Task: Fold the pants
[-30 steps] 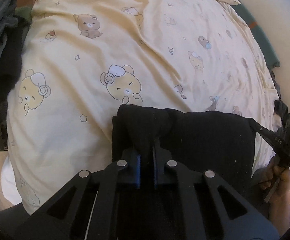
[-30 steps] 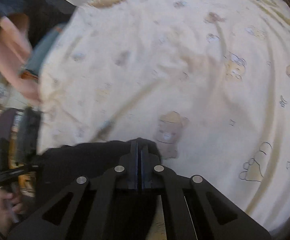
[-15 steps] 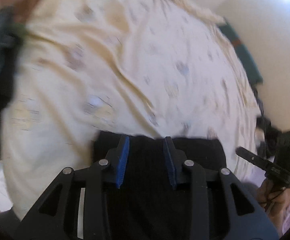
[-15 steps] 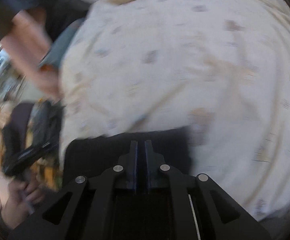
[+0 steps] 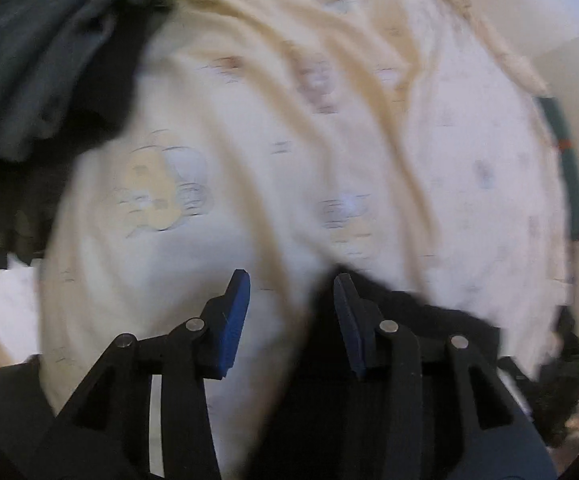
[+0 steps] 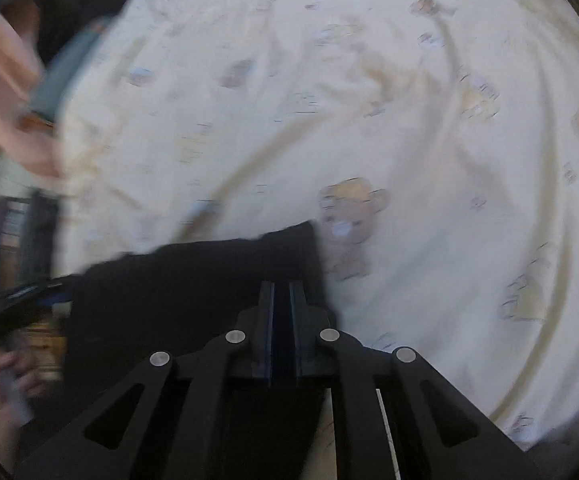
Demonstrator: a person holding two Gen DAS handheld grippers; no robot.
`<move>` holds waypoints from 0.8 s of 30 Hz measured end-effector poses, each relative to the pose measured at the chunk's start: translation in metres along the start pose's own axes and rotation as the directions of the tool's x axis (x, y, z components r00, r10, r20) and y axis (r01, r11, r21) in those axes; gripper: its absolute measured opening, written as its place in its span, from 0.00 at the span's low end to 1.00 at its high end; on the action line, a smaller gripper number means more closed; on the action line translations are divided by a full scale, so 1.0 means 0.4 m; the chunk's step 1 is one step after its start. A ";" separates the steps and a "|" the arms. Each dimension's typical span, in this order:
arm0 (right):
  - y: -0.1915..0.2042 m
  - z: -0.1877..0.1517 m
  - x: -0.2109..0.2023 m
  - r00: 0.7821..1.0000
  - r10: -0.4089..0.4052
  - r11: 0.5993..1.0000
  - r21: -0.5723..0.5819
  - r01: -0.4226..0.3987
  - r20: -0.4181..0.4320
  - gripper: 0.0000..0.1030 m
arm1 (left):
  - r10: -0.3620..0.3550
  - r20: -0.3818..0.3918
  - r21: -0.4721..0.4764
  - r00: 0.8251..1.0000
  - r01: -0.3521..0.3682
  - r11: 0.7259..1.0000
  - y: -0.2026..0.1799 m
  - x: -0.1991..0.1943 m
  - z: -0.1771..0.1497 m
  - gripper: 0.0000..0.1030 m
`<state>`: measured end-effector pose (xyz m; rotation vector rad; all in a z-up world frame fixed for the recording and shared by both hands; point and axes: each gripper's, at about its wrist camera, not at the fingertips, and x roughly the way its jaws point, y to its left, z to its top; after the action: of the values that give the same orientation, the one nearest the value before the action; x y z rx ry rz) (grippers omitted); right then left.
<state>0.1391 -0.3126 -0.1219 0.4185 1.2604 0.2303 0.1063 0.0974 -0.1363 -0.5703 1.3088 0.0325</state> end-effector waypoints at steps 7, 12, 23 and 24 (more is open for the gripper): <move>-0.022 -0.007 -0.030 0.985 0.147 0.988 0.043 -0.151 0.086 0.09 | 0.015 -0.038 0.059 0.999 -0.013 0.998 -0.056 0.073 0.040 0.55; -0.038 0.011 -0.032 0.982 0.161 0.985 0.040 -0.166 0.103 0.09 | 0.088 -0.060 0.139 0.994 -0.079 0.987 -0.096 0.116 0.008 0.55; 0.224 0.074 0.197 0.956 0.226 0.962 -0.114 -0.250 -0.184 0.04 | 0.148 -0.023 0.200 0.989 -0.141 0.970 -0.113 0.122 -0.011 0.61; 0.204 0.083 0.204 0.963 0.206 0.972 -0.081 -0.222 -0.171 0.00 | 0.152 -0.023 0.206 0.988 -0.144 0.968 -0.113 0.126 -0.014 0.62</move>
<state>0.1996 -0.2128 -0.1498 0.4578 1.3565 0.5182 0.1306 0.0413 -0.1660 -0.2985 1.3714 0.0104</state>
